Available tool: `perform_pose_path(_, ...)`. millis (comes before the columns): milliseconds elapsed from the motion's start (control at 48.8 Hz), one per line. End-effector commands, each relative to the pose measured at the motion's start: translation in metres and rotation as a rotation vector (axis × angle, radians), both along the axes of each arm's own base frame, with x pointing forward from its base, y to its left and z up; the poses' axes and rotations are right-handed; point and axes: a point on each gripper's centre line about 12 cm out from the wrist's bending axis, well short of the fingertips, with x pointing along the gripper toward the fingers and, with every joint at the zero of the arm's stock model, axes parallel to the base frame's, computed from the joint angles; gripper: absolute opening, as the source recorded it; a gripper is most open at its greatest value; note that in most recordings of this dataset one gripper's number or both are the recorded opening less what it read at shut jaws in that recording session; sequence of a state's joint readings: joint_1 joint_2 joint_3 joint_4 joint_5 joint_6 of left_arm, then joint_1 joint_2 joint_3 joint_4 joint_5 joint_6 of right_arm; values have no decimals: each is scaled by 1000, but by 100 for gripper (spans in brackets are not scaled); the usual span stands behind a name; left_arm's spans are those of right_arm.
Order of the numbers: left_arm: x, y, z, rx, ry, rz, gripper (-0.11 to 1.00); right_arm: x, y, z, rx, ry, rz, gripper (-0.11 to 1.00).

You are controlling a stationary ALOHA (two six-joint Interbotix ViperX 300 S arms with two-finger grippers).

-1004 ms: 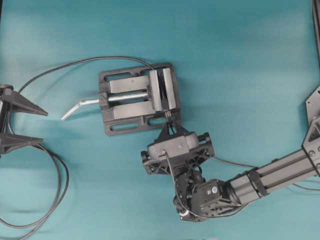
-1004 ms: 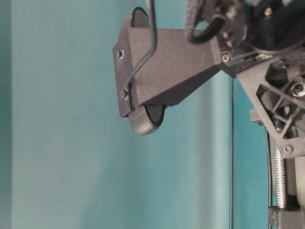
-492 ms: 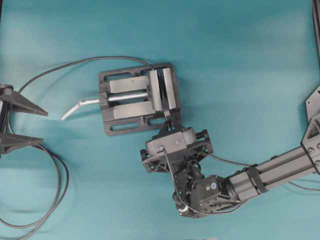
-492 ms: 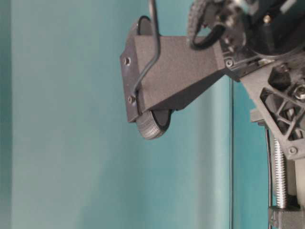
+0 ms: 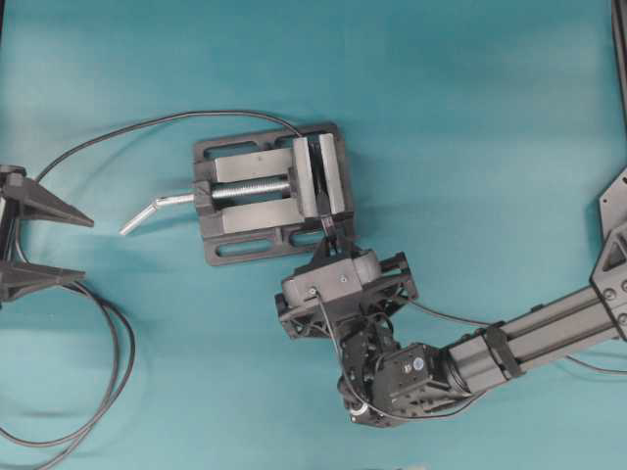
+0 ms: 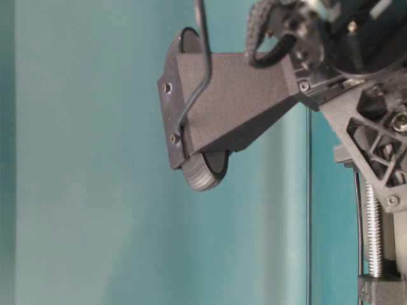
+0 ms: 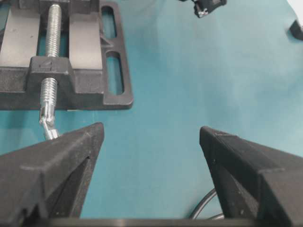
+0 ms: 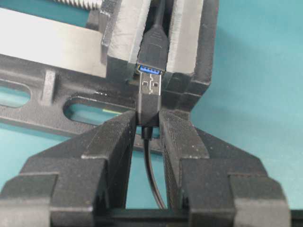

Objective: Insert the USB cable into the fixed female connector.
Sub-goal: 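Align the USB plug tip with the blue port opening, then push the right gripper forward to insert the plug into the port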

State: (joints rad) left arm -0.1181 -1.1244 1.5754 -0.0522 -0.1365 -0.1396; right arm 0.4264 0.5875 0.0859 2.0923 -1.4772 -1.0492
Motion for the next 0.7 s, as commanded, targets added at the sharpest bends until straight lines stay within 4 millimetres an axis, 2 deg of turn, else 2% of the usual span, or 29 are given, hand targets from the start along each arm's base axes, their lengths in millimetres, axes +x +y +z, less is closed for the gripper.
perform_pose_path(0,3,0,5,-4,-12,2,94,7,-13,28,1,-65,-28,21)
perform_pose_path(676,3,0,5,-4,-12,2,94,15,-25,33,-35,-102,-29,21)
